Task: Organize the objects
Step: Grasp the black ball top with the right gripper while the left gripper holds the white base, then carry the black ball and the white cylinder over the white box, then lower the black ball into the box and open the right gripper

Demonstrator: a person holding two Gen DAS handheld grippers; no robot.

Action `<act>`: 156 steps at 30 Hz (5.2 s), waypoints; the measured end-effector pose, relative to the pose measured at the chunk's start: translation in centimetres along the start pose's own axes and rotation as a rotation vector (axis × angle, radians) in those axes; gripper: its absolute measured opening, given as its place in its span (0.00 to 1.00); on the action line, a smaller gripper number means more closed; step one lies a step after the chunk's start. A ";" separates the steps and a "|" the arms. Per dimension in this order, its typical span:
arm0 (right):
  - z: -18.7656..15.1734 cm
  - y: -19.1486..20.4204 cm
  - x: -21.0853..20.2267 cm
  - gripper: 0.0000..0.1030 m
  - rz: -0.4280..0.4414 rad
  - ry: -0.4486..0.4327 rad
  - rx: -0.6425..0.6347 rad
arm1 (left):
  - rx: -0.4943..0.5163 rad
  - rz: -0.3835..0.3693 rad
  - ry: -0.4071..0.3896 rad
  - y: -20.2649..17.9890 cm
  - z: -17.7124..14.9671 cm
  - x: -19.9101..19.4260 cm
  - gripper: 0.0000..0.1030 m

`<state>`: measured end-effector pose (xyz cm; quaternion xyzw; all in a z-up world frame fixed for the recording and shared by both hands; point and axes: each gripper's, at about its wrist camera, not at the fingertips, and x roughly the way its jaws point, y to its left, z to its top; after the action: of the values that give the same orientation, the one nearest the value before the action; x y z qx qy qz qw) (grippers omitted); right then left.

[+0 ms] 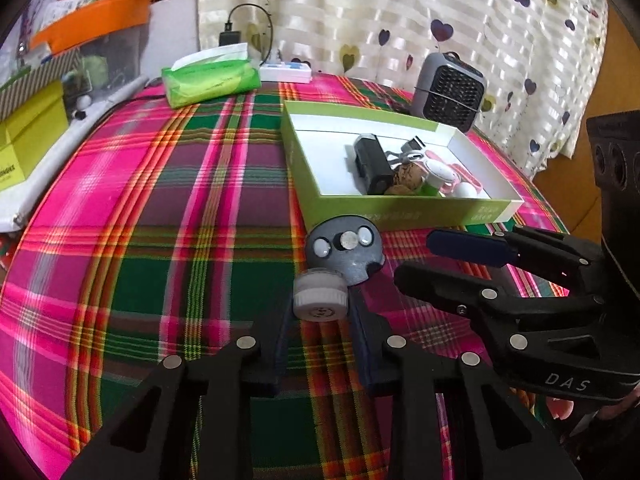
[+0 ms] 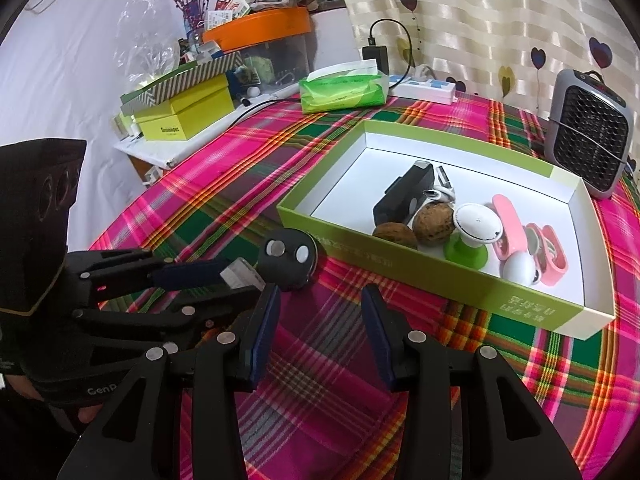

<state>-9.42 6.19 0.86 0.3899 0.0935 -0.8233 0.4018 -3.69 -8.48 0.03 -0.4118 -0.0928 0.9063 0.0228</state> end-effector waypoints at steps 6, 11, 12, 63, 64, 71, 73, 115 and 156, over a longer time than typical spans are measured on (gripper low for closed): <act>0.4 0.5 0.5 0.42 0.015 0.005 -0.008 | -0.003 0.038 -0.028 0.6 -0.1 -0.7 0.24; 0.9 1.0 1.4 0.42 0.035 0.017 -0.007 | -0.011 0.055 -0.029 1.3 0.0 -0.9 0.24; 1.0 1.2 1.6 0.42 0.039 0.020 -0.008 | -0.011 0.057 -0.030 1.5 0.0 -1.0 0.24; -0.4 -0.8 -4.2 0.27 -0.137 -0.105 0.034 | 0.136 0.061 -0.110 -5.8 1.6 -2.5 0.24; -0.5 -1.0 -4.4 0.27 -0.140 -0.108 0.035 | 0.139 0.061 -0.110 -5.9 1.7 -2.5 0.24; -0.6 -1.8 -5.3 0.27 -0.164 -0.128 0.034 | 0.158 0.068 -0.114 -7.1 2.0 -2.4 0.24; -0.7 -2.1 -5.5 0.27 -0.167 -0.133 0.035 | 0.162 0.070 -0.117 -7.4 2.1 -2.4 0.24; 1.6 -4.8 -6.9 0.27 -0.236 -0.193 0.026 | 0.202 0.108 -0.174 -9.7 6.0 -1.2 0.24; 4.2 -9.6 -1.5 0.27 -0.166 -0.101 0.053 | 0.115 0.091 -0.106 -6.0 9.2 4.5 0.24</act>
<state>-18.30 11.45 3.23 0.3494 0.0833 -0.8746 0.3257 -13.74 -3.46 3.73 -0.3652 -0.0230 0.9306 0.0003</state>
